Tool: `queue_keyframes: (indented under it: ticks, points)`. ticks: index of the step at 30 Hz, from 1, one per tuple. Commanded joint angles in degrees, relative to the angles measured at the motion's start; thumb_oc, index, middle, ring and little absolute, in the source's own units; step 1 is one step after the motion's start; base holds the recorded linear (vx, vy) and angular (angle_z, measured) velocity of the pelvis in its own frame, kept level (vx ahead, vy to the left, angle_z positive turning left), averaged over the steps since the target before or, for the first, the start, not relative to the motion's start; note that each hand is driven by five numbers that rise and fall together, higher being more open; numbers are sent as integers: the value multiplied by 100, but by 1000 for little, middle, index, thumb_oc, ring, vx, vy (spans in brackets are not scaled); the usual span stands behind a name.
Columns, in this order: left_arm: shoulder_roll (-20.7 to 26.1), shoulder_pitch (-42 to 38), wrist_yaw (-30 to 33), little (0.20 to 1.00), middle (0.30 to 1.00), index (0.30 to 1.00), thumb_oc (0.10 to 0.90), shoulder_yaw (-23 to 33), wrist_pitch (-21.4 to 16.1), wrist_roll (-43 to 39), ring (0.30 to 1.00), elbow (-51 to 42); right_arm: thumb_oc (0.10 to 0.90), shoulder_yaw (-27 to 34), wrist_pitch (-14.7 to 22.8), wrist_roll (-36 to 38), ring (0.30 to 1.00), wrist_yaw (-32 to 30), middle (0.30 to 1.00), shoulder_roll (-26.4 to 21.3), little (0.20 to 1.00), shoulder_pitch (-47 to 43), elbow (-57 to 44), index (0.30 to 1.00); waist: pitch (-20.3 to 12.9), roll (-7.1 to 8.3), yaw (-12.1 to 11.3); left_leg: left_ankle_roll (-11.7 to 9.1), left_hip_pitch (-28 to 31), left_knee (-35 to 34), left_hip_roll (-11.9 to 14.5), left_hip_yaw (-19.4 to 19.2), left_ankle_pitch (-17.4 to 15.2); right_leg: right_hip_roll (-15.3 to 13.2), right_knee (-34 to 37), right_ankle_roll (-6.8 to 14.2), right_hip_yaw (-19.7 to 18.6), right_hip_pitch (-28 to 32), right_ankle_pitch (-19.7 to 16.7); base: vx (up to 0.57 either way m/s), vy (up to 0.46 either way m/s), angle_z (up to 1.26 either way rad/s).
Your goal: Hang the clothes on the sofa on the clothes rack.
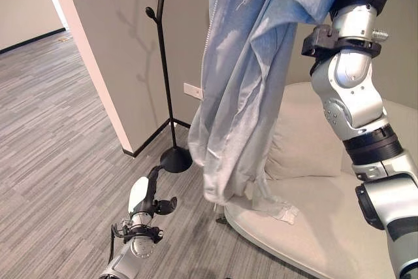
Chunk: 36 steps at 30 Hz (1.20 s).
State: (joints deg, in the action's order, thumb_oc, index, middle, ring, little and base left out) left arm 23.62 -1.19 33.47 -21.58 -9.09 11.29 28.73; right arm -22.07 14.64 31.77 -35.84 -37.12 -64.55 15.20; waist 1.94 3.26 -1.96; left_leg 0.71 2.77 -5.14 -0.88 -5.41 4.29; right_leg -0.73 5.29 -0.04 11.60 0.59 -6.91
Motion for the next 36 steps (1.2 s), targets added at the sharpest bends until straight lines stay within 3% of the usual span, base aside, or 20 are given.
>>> queue_keyframes:
  ticks: [1, 6, 11, 17, 23, 24, 26, 28, 30, 31, 34, 36]
  points:
    - [361, -758, 737, 900, 900, 900, 800, 114, -477, 110, 900, -132, 400, -162, 561, -14, 300, -218, 300, -264, 300, -752, 191, 300, -793, 147, -48, -505, -68, 14, 454, 252, -393, -385, -41, 663, -289, 245, 509, 0, 0, 0]
    - [594, -818, 1153, 900, 900, 900, 800, 529, -455, 266, 900, -840, 400, -214, 613, -27, 300, -236, 300, -314, 300, -789, 72, 300, -836, 169, -66, -497, -36, 14, 450, 259, -423, -381, -41, 659, -287, 269, 516, 0, 0, 0]
    - [544, -806, 1083, 900, 900, 900, 800, 671, -671, 62, 900, -1445, 400, -216, 635, -91, 300, -200, 300, -217, 300, -763, -75, 300, -847, 192, -65, -491, -34, 14, 458, 261, -426, -378, -37, 647, -299, 274, 527, 0, 0, 0]
    - [-114, -1054, 563, 900, 900, 900, 800, -48, -1005, -1002, 900, -1443, 400, -289, 675, 19, 300, -221, 300, -88, 300, -920, 76, 300, -835, 216, 1, -474, -16, 14, 457, 275, -427, -365, -37, 631, -303, 288, 520, 0, 0, 0]
    - [-860, -1107, -827, 900, 900, 900, 800, -990, -1198, -2974, 900, -969, 400, -427, 664, 137, 300, -316, 300, 208, 300, -1314, 330, 300, -758, 235, 74, -454, -3, 14, 459, 280, -421, -339, -30, 603, -354, 298, 520, -1, -2, -1]
    - [-865, -1118, -834, 900, 900, 900, 800, -991, -1206, -2981, 900, -954, 400, -432, 667, 140, 300, -313, 300, 205, 300, -1321, 336, 300, -753, 232, 70, -454, -1, 14, 460, 279, -422, -339, -30, 603, -355, 300, 520, -5, -20, -7]
    - [-1327, -1495, -1199, 900, 900, 900, 800, -1469, -996, -3372, 900, -98, 400, -528, 817, 454, 300, -255, 300, 456, 300, -1427, 294, 300, -742, 266, 181, -452, 10, 14, 468, 253, -427, -322, -29, 586, -409, 292, 523, -9, -27, -7]
    - [-1561, -1812, -1194, 900, 900, 900, 800, -1715, -866, -3247, 900, 494, 400, -584, 925, 617, 300, -208, 300, 567, 300, -1421, 188, 300, -737, 276, 240, -455, 5, 14, 472, 251, -421, -322, -29, 582, -419, 280, 516, -16, -18, -7]
    - [-1876, -2257, -1068, 900, 900, 900, 800, -2015, -613, -2481, 900, 1554, 400, -623, 1112, 871, 300, -94, 300, 633, 300, -1418, -36, 300, -743, 283, 342, -449, -1, 14, 459, 227, -436, -330, -33, 583, -461, 268, 487, -6, -1, -2]
    - [-1901, -2271, -1061, 900, 900, 900, 800, -2016, -628, -2471, 900, 1584, 400, -630, 1114, 875, 300, -91, 300, 623, 300, -1421, -35, 300, -737, 276, 334, -449, 1, 14, 458, 226, -437, -331, -33, 583, -463, 269, 488, 0, 0, 0]
    - [-2218, -2737, -696, 900, 900, 900, 800, -1976, -311, -1839, 900, 2822, 400, -708, 1287, 1133, 300, -9, 300, 587, 300, -1418, -372, 300, -769, 275, 456, -454, 14, 14, 438, 179, -466, -343, -45, 592, -512, 248, 450, 3, 1, -1]
    - [-2384, -3195, -230, 900, 900, 900, 800, -1542, -119, -1868, 900, 3736, 400, -852, 1425, 1276, 300, 87, 300, 462, 300, -1332, -944, 300, -789, 242, 609, -462, 56, 14, 445, 101, -484, -342, -47, 608, -591, 225, 432, 30, 8, -6]
